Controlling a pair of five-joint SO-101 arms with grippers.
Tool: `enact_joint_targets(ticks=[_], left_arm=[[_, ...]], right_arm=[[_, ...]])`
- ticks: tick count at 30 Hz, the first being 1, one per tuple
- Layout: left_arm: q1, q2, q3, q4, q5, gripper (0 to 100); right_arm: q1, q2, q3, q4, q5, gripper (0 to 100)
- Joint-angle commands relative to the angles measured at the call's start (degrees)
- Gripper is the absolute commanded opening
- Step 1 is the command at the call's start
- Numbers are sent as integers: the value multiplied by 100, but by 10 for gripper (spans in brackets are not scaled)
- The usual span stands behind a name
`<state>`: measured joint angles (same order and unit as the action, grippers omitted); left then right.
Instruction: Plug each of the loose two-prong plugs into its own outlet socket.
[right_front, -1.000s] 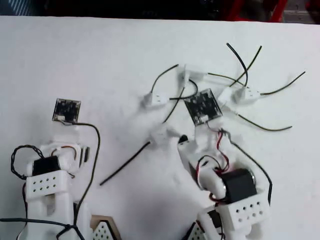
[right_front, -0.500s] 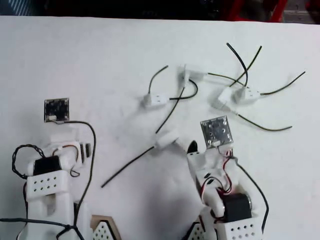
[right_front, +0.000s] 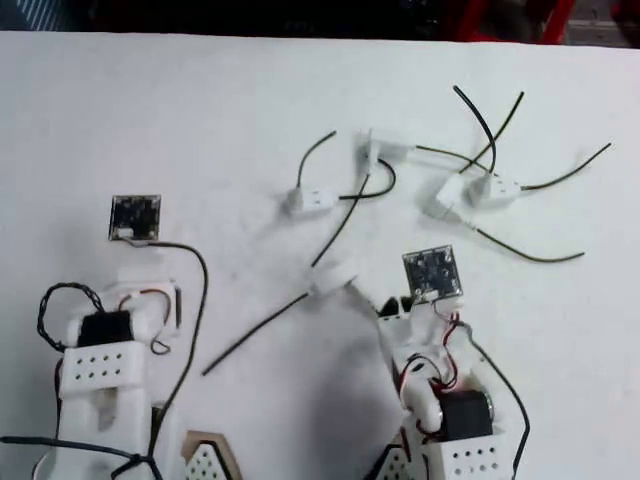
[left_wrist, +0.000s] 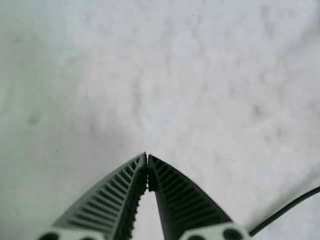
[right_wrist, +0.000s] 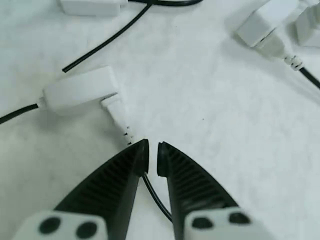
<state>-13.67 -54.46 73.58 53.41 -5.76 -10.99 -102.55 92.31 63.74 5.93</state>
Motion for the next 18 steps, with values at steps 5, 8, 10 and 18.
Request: enact_joint_targets(ticks=[5, 8, 10, 18], left_arm=[[92, -136, -176, -70, 53, 22], [92, -303, -97, -70, -105, 22], [92, -725, 132, -97, -132, 22], [136, -3793, 1477, 185, -97, 23]], right_arm=[[75, -57, 273, -119, -53, 20], [75, -57, 448, -119, -70, 23], [92, -57, 457, -119, -70, 21], [1147, -48, 457, -295, -70, 20]])
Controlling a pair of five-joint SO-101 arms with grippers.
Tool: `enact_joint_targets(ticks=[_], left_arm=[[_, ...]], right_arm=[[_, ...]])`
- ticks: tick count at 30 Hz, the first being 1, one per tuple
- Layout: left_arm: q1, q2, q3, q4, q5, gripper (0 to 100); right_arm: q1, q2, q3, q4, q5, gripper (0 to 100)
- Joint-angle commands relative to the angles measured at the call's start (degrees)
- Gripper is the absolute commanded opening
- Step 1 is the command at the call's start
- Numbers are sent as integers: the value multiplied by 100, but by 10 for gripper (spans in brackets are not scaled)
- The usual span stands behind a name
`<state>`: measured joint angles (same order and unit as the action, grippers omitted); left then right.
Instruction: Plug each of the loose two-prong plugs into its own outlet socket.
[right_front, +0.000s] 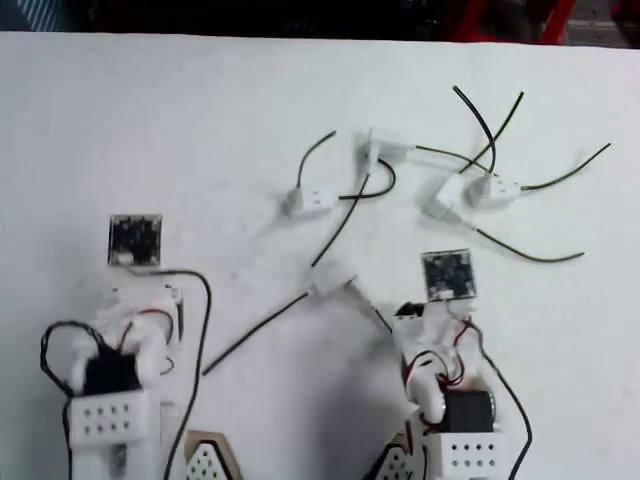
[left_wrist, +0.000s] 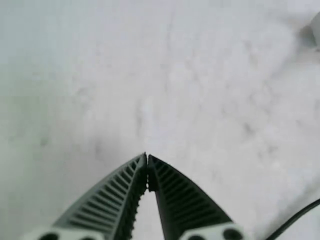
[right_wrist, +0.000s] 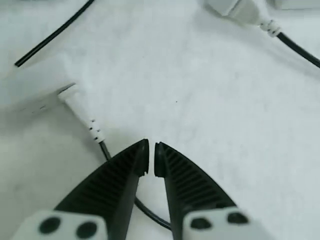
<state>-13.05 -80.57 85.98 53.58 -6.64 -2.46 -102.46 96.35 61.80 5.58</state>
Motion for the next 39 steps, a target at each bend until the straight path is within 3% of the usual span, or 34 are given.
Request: enact_joint_targets(ticks=[1, 4, 12, 23, 39], left_arm=[[92, -1578, 369, 290, -9, 23], [356, -2536, 668, 712, -35, 23], [479, -2290, 1116, 765, -53, 24], [-92, -2299, 1099, 1987, -26, 24], [-84, -2299, 1099, 1978, -35, 24]], right_arm=[[330, -48, 53, -84, -18, 20], [321, -40, 53, 145, 0, 20], [365, -40, 53, 1024, 9, 20], [365, -57, 53, 1077, 9, 20], [356, -57, 53, 1077, 9, 20]])
